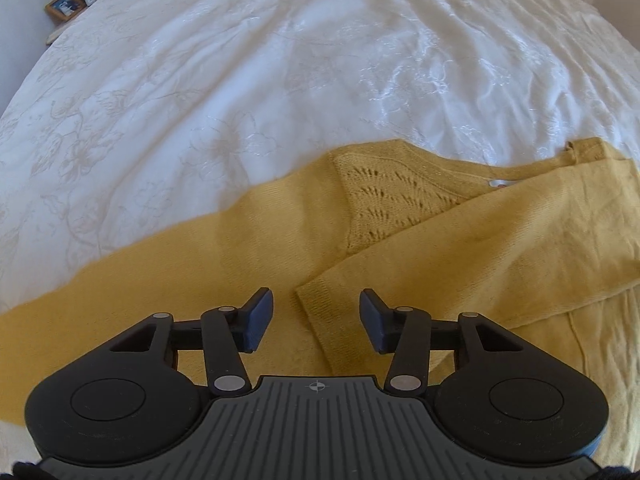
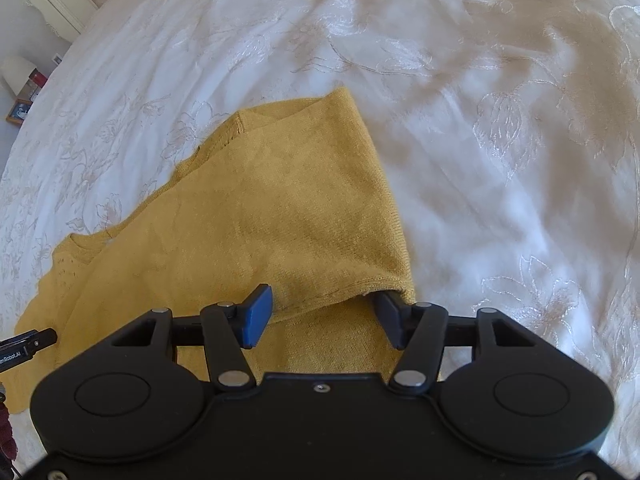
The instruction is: Fold small clothes
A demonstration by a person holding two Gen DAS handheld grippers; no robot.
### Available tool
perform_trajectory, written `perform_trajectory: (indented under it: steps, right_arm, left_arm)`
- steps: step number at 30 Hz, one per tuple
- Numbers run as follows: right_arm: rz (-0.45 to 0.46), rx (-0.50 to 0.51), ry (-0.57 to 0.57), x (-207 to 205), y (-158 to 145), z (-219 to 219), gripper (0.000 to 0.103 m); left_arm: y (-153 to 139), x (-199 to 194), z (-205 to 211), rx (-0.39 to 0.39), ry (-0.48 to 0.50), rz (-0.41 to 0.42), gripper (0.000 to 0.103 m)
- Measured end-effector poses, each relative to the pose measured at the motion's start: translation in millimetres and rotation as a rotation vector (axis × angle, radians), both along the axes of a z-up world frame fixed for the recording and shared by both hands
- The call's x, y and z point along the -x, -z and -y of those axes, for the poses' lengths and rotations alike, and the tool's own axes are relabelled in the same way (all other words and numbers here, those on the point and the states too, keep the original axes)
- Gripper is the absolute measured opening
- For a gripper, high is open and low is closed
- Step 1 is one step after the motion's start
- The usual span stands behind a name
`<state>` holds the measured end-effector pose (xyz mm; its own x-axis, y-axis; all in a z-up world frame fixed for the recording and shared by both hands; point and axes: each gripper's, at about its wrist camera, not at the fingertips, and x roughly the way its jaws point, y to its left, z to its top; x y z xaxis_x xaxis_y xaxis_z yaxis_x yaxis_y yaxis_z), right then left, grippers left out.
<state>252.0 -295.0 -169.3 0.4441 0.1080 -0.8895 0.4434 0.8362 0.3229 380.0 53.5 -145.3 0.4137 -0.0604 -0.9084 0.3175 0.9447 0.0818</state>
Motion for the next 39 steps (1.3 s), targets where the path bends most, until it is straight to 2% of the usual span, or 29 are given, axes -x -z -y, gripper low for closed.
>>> perform_trajectory:
  steps: [3,8,10,12,15,17,19,22,24,27,29,31,35,38,39]
  right_arm:
    - [0.0,-0.001,0.002,1.4,0.6,0.6,0.062]
    - [0.003,-0.003,0.0,2.6,0.9,0.7,0.062]
    - [0.004,-0.006,0.0,2.9,1.2,0.7,0.062]
    - [0.006,-0.007,0.001,2.6,1.2,1.0,0.062]
    - [0.011,-0.005,0.003,3.9,0.5,1.3,0.062]
    - [0.012,-0.003,0.009,5.0,0.3,1.7,0.062]
    - [0.012,-0.004,0.015,5.8,0.4,2.1,0.062]
    - [0.008,0.003,0.019,6.4,-0.7,1.7,0.062]
    - [0.005,0.005,0.024,7.9,-2.0,2.4,0.062]
    - [0.005,0.0,0.037,12.0,-2.8,4.2,0.062]
    - [0.01,-0.001,0.041,15.8,-3.8,4.6,0.062]
    - [0.015,0.01,0.035,20.4,-5.5,4.2,0.065]
    - [0.034,0.044,0.001,31.7,-11.8,2.2,0.067]
    - [0.052,0.065,-0.026,41.0,-17.4,1.0,0.072]
    - [0.059,0.074,-0.038,44.8,-20.2,-0.5,0.072]
  left_arm:
    - [9.0,-3.3,5.8,0.0,0.012,-0.025,0.042]
    - [17.2,-11.0,3.2,0.021,-0.04,-0.056,0.039]
    - [14.8,-8.7,3.3,0.024,-0.044,-0.025,0.007]
    - [7.1,-5.6,4.8,0.033,-0.02,0.022,0.007]
    - [-3.7,-9.1,7.0,-0.017,-0.02,0.094,0.007]
    - [-3.2,-17.9,4.2,-0.026,-0.04,0.079,0.007]
    - [0.3,-25.8,4.2,-0.038,-0.045,0.039,0.008]
    - [4.3,-29.3,7.4,-0.107,-0.052,0.016,0.012]
    - [3.0,-26.8,5.9,-0.135,-0.077,0.021,0.012]
    - [-4.0,-17.1,2.2,-0.136,-0.109,0.041,0.024]
    - [-10.8,-6.7,1.6,-0.131,-0.113,0.057,0.025]
    - [-17.5,4.2,1.6,-0.109,-0.113,0.066,0.025]
    - [-24.3,23.0,-3.5,0.022,-0.151,0.018,0.026]
    - [-27.3,41.5,-2.3,0.05,-0.183,0.016,0.038]
    - [-28.0,47.5,-0.7,0.059,-0.183,0.014,0.048]
